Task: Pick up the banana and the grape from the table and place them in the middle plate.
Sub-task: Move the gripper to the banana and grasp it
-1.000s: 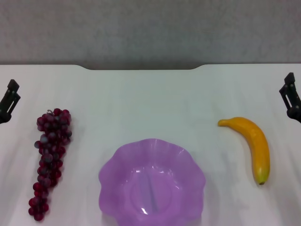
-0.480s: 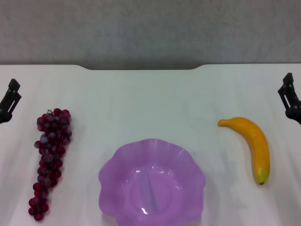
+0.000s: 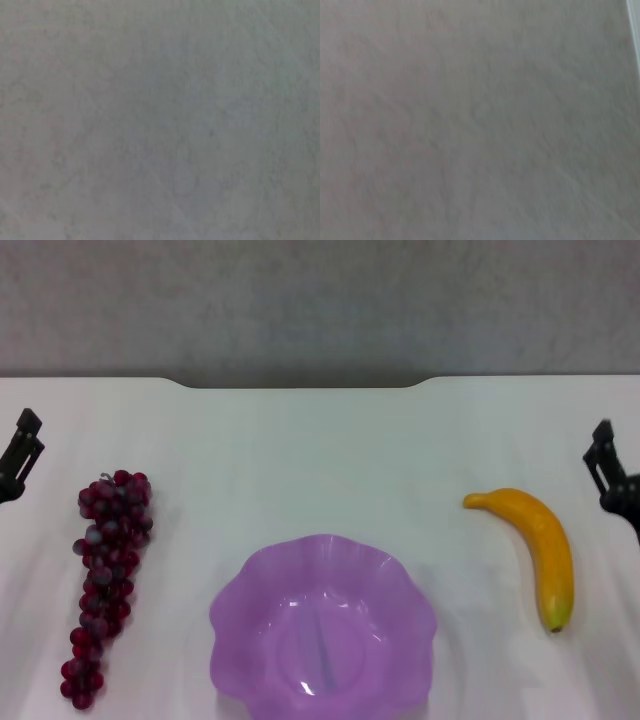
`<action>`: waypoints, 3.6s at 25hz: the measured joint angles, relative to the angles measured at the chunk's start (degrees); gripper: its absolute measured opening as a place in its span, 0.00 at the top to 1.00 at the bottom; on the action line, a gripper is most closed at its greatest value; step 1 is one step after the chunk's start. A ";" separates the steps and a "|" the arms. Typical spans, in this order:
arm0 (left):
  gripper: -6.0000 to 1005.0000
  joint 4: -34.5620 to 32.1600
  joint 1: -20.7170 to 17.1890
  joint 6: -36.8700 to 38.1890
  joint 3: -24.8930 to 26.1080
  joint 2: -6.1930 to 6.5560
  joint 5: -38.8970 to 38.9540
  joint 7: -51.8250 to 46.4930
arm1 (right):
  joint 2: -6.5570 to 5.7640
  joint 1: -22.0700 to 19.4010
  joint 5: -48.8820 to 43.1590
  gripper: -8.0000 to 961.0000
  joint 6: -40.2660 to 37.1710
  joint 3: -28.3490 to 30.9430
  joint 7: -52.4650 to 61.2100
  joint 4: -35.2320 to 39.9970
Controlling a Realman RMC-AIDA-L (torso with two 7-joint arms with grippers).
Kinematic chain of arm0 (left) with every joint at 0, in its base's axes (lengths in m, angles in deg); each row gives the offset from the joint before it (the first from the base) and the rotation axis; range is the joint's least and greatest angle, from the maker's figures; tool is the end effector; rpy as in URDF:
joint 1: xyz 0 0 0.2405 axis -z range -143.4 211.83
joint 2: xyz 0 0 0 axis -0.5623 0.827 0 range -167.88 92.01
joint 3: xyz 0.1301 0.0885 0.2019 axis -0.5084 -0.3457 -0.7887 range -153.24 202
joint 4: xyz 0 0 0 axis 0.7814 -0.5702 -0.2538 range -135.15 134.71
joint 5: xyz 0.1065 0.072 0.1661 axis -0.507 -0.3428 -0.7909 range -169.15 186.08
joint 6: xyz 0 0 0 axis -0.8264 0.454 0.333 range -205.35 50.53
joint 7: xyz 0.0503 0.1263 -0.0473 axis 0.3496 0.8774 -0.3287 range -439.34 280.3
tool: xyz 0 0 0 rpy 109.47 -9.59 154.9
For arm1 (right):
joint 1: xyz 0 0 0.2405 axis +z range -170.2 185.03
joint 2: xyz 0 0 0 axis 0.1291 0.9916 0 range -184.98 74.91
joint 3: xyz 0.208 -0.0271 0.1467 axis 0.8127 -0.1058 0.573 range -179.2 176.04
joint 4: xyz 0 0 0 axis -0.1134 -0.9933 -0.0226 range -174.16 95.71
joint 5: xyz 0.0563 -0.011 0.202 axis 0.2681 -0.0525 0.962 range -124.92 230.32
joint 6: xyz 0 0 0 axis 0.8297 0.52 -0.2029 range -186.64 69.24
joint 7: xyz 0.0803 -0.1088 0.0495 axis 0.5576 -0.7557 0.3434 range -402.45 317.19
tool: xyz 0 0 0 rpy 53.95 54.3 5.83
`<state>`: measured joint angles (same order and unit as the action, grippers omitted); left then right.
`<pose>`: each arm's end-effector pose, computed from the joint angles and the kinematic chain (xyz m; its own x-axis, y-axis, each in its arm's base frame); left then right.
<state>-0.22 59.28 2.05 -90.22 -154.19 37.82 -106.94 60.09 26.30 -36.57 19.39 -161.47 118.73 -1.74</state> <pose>-0.3449 0.3171 0.0332 0.5721 -0.1309 0.8097 0.7862 -0.1938 -0.5868 0.2893 0.2912 -0.0284 0.6759 0.1467 -0.7223 -0.7335 0.0383 -0.6786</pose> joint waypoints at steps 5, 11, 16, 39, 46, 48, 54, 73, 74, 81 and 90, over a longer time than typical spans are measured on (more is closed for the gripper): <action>0.24 0.00 -0.27 0.04 0.24 0.05 0.00 0.00 | -0.04 -0.32 6.13 0.08 -6.02 -0.54 0.00 -0.98; 0.24 0.00 -0.28 0.08 0.03 0.07 0.00 0.00 | -0.24 0.69 7.60 0.08 -13.39 -0.10 0.00 -2.49; 0.24 0.00 -0.27 0.09 0.00 0.07 0.00 0.00 | -0.30 1.64 7.63 0.09 -18.17 -0.07 0.00 -3.79; 0.24 0.00 -0.02 0.17 -0.08 0.07 -0.71 0.00 | -0.53 6.09 6.89 0.09 -35.81 -0.98 -0.07 -8.23; 0.24 0.00 -0.02 0.17 -0.09 0.07 -0.71 0.00 | -0.45 6.76 6.83 0.09 -37.90 -1.38 -0.09 -9.53; 0.24 0.00 -0.02 0.17 -0.09 0.07 -0.71 0.00 | -0.44 6.77 6.84 0.09 -37.92 -1.43 -0.09 -9.63; 0.24 0.00 -0.02 0.17 -0.09 0.07 -0.71 0.00 | -0.44 6.64 6.91 0.11 -37.93 -1.42 -0.09 -9.69; 0.24 0.00 0.04 0.17 -0.10 0.07 -0.71 0.00 | -0.39 6.42 7.24 0.18 -37.92 -1.13 -0.09 -10.29; 0.24 0.00 0.05 0.17 -0.10 0.07 -0.71 0.00 | -0.38 6.42 7.25 0.19 -37.92 -1.10 -0.09 -10.34; 0.24 0.00 0.04 0.17 -0.09 0.07 -0.70 0.05 | -0.35 6.42 7.35 0.24 -37.92 -1.02 -0.09 -10.35; 0.24 0.00 -0.02 0.17 -0.09 0.07 -0.71 0.09 | -0.35 6.42 7.36 0.41 -38.01 -0.94 -0.09 -10.32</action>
<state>-0.22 59.26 2.22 -90.32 -154.12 37.12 -106.85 59.74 32.72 -29.21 -18.62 -162.41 118.65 -12.06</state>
